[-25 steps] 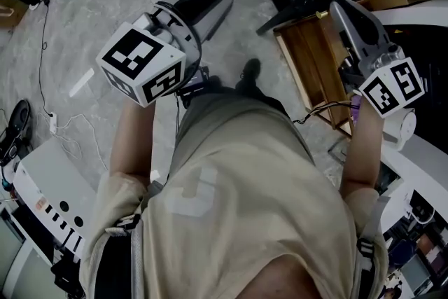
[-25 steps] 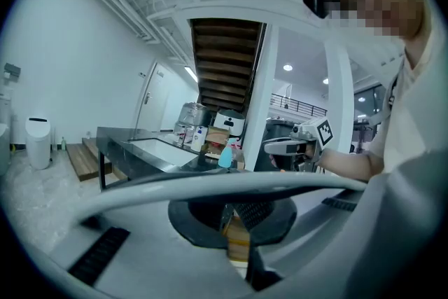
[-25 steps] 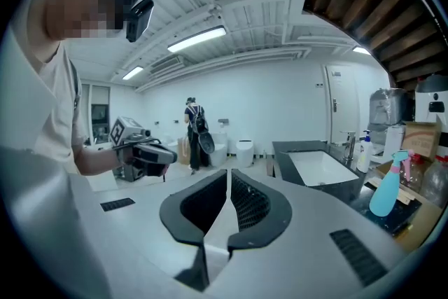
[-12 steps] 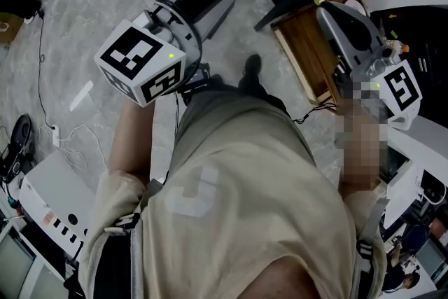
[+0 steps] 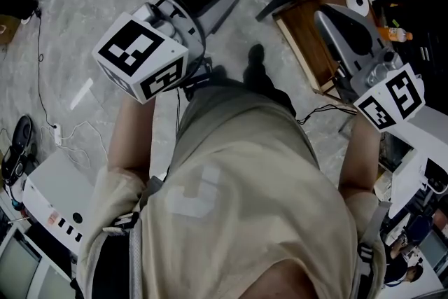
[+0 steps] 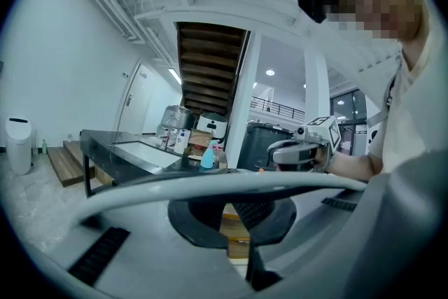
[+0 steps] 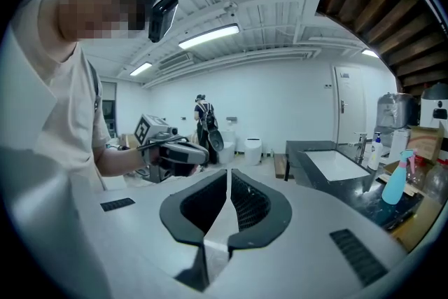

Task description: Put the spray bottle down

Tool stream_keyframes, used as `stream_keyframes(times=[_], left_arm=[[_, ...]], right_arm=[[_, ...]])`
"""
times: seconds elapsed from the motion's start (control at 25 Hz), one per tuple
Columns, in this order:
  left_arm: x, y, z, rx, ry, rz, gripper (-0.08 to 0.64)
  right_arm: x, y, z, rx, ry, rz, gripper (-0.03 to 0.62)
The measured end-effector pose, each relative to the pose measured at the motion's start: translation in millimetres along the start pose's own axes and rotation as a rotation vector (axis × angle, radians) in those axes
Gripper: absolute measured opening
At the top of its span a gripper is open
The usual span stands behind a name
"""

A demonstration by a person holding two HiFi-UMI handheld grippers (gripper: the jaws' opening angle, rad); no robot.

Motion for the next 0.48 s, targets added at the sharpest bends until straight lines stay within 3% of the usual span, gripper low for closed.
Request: stream_keyframes(times=[0.48], left_arm=[[-7,7,0,0.0,-0.005,-0.015,0.009]], right_arm=[[-5,-17,-2,0.04,-0.005,0.007,0.034]])
Point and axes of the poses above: the fingertips, and each gripper's own axes: z forward along the fingers, y to its right, x out of its top, the point moved 4 cm from there along -z, backward along the fingers, and after that the axes turned 8 degrees about -z, right-handed, at the moved point
